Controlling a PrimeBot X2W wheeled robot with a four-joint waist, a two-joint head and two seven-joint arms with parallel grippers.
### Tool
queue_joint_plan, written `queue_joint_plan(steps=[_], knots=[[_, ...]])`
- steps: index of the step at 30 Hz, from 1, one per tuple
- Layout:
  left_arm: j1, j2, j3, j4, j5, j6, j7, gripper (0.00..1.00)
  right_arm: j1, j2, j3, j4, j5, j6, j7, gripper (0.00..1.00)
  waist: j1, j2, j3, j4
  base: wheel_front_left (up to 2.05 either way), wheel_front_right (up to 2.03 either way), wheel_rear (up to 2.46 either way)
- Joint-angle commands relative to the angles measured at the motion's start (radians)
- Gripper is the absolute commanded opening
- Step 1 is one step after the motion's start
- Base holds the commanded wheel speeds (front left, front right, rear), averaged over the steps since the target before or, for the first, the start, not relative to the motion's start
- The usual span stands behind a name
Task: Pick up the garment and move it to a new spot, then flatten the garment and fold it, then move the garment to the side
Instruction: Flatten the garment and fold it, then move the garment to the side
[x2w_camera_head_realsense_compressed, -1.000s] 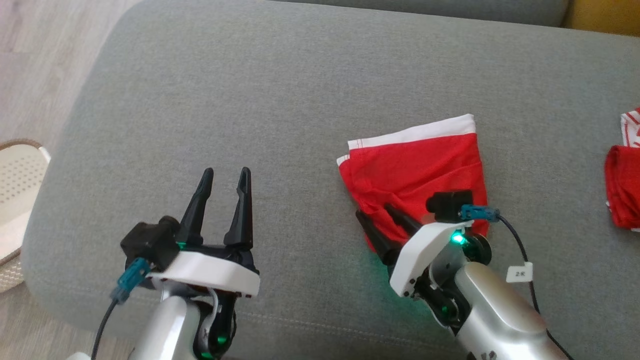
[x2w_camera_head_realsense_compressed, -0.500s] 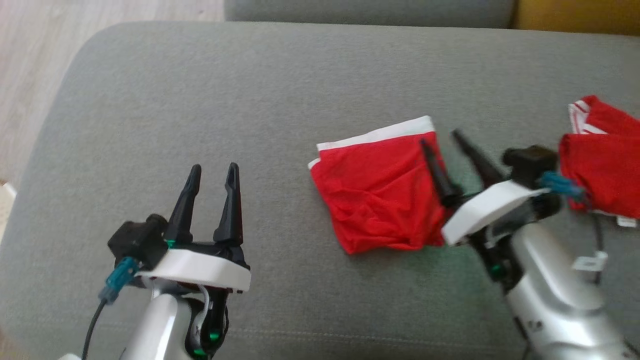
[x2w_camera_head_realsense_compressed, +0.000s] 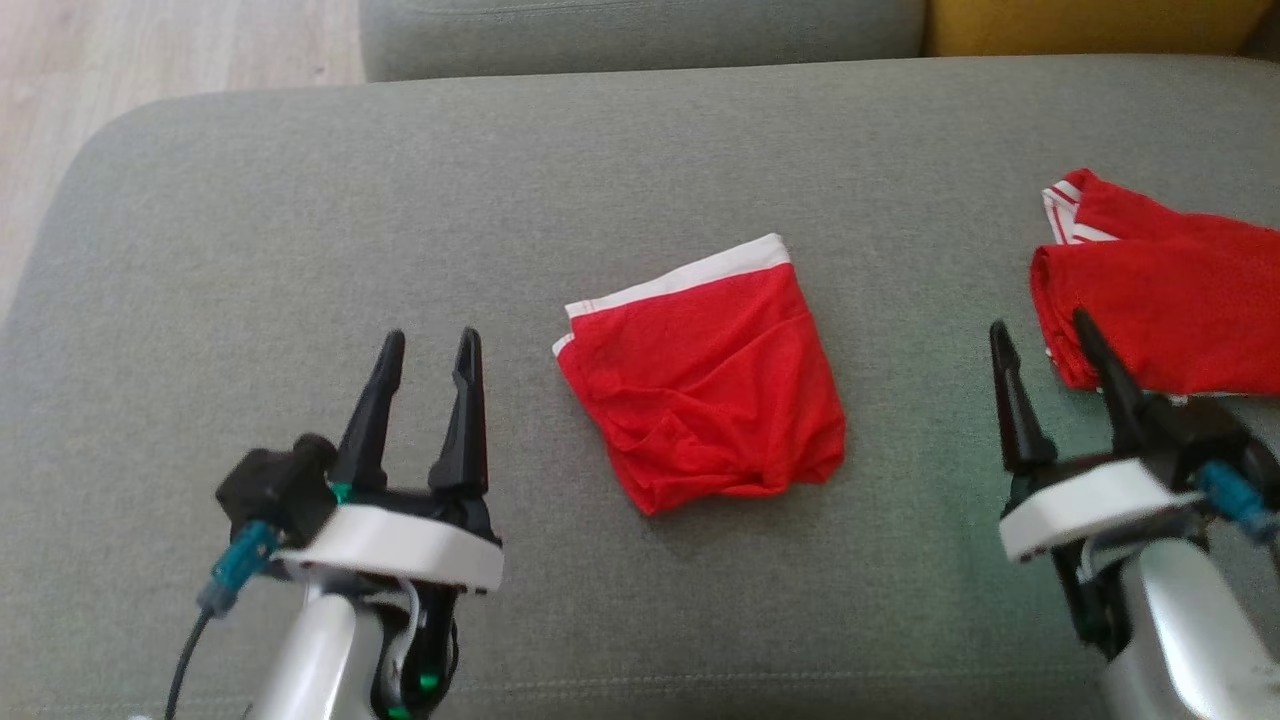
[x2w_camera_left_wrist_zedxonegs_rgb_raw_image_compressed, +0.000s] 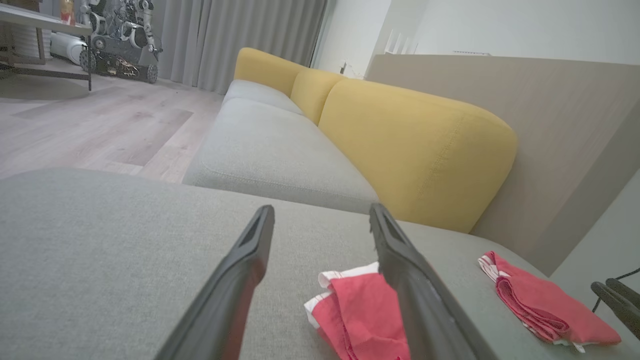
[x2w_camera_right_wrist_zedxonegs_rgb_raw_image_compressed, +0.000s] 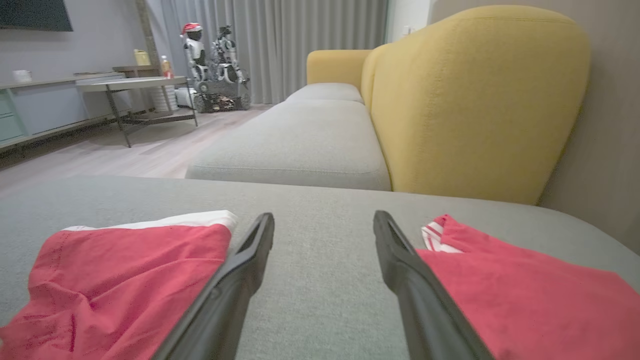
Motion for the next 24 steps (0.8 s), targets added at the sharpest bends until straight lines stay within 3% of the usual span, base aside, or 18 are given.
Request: queue_joint_plan(steps=[1,14,24], knots=[[-0.003,0.006,0.027,-0.031,0.008,-0.003,-0.005,1.00,-0.001,0.016,0.005,-0.039,-0.028,-0.001,-0.019,1.00,0.0000,0.0000,0.000,-0.010,0.00,0.00,0.00],[0.005,0.006,0.021,-0.032,0.028,-0.005,-0.005,1.00,0.014,0.071,-0.038,-0.045,-0.076,-0.001,-0.039,1.00,0.0000,0.0000,0.027,-0.019,0.00,0.00,0.00],[-0.034,0.006,0.001,-0.025,0.024,-0.013,-0.005,1.00,-0.103,0.075,0.086,0.030,0.072,-0.001,0.061,1.00,0.0000,0.0000,0.102,0.030,0.00,0.00,0.00]])
